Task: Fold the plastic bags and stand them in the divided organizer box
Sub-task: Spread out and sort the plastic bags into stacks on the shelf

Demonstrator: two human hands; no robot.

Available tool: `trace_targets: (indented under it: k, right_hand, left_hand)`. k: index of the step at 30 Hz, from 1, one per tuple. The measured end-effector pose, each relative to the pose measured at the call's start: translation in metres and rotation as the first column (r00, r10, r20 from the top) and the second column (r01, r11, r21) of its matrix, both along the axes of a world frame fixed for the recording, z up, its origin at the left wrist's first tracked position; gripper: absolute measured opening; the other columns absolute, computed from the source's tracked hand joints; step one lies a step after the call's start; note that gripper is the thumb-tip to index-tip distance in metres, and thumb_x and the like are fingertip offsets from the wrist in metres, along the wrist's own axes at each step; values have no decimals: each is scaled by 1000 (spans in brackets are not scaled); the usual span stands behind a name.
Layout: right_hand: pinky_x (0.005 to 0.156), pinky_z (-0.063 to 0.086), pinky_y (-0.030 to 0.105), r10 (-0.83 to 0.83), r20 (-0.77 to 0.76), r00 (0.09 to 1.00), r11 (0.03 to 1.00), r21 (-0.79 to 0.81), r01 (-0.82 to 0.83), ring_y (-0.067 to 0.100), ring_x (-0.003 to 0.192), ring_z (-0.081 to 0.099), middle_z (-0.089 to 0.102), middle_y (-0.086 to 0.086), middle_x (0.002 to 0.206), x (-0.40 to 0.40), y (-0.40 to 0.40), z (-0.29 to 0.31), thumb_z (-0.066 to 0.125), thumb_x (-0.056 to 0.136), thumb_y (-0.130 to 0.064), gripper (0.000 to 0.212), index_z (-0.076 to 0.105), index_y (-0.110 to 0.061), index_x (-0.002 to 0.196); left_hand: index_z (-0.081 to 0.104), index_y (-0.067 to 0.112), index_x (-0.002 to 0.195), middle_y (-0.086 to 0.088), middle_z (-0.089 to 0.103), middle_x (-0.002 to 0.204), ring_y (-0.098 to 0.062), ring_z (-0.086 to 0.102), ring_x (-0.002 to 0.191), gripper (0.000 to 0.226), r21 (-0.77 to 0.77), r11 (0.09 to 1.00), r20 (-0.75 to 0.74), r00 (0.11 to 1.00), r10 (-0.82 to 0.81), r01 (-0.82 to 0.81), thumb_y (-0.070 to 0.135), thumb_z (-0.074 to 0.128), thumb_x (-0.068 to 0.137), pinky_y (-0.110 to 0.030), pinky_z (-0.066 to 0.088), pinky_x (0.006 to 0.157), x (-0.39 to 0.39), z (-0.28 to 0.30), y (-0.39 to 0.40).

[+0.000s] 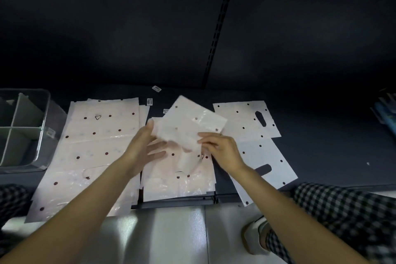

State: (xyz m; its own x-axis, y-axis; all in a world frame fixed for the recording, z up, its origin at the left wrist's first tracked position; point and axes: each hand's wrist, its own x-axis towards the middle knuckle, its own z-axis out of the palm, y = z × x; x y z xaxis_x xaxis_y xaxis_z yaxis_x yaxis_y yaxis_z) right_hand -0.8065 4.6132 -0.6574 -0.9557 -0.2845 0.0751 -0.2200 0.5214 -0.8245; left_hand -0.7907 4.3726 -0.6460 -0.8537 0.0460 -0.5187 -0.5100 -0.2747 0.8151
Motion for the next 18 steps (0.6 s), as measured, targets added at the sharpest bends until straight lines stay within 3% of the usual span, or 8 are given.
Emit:
trace_targets:
  k: [2, 4, 6, 8, 10, 13, 15, 18]
  right_hand:
    - [95, 43, 10, 100, 55, 993, 995, 15, -101, 1, 108, 56, 62, -5, 119, 6, -5, -6, 61, 85, 5, 19, 74, -5, 95]
    - [97, 44, 16, 157, 101, 982, 985, 54, -163, 5, 113, 55, 57, -4, 127, 9, -7, -11, 59, 87, 5, 21, 73, -6, 97]
    - [100, 41, 17, 170, 154, 973, 975, 118, -188, 4, 119, 50, 44, -12, 138, 9, -5, -16, 57, 90, -1, 27, 69, -14, 111]
    - [106, 31, 17, 97, 145, 985, 967, 219, -127, 4, 131, 36, 30, -13, 148, 5, 2, -22, 57, 91, -8, 41, 55, -23, 129]
    - [110, 27, 25, -72, 55, 996, 926, 374, 47, 12, 137, 27, 26, -6, 153, -1, 16, -28, 57, 92, -17, 50, 41, -25, 140]
    - [112, 29, 35, -308, 18, 951, 808, 533, 251, 22, 139, 26, 29, 3, 153, -10, 46, -36, 53, 94, -31, 58, 30, -18, 146]
    - [110, 32, 39, -395, 44, 917, 741, 605, 291, 24, 138, 28, 32, 6, 151, -14, 65, -40, 51, 93, -41, 63, 28, -14, 146]
    - [98, 39, 38, -439, -13, 898, 640, 697, 323, 26, 128, 38, 42, 7, 142, -24, 78, -42, 51, 91, -49, 59, 39, -16, 139]
  left_hand:
    - [46, 30, 128, -1, 57, 123, -23, 63, 104, 67, -103, 995, 27, 1000, 6, -3, 59, 63, 70, -34, 55, 75, 3, -3, -9]
    - [46, 30, 131, -5, 59, 118, -23, 60, 104, 63, -272, 962, 46, 999, -6, 18, 40, 73, 75, -32, 49, 81, 9, -9, -15]
    - [50, 22, 127, -13, 65, 113, -26, 62, 102, 55, -346, 936, 41, 997, -59, 69, 16, 75, 78, -31, 46, 85, 15, -16, -17]
    - [51, 17, 123, -16, 68, 107, -25, 67, 90, 47, -327, 944, 14, 999, -28, 31, 3, 69, 82, -32, 52, 78, 21, -19, -16]
    - [49, 20, 122, -12, 69, 92, -16, 69, 67, 44, -271, 959, -13, 996, 83, -83, -1, 63, 86, -27, 56, 56, 24, -19, -12]
    - [44, 25, 131, -6, 59, 74, -8, 54, 40, 48, -287, 941, -10, 983, 183, -178, 2, 57, 91, -16, 44, 38, 26, -25, -7]
    - [41, 26, 135, -8, 53, 72, -8, 44, 32, 47, -193, 959, 101, 968, 228, -206, 6, 54, 94, -15, 38, 34, 26, -28, -4]
    - [41, 26, 133, -8, 50, 75, -13, 54, 44, 43, -94, 982, 194, 964, 180, -165, 7, 50, 96, -22, 52, 42, 30, -22, 4]
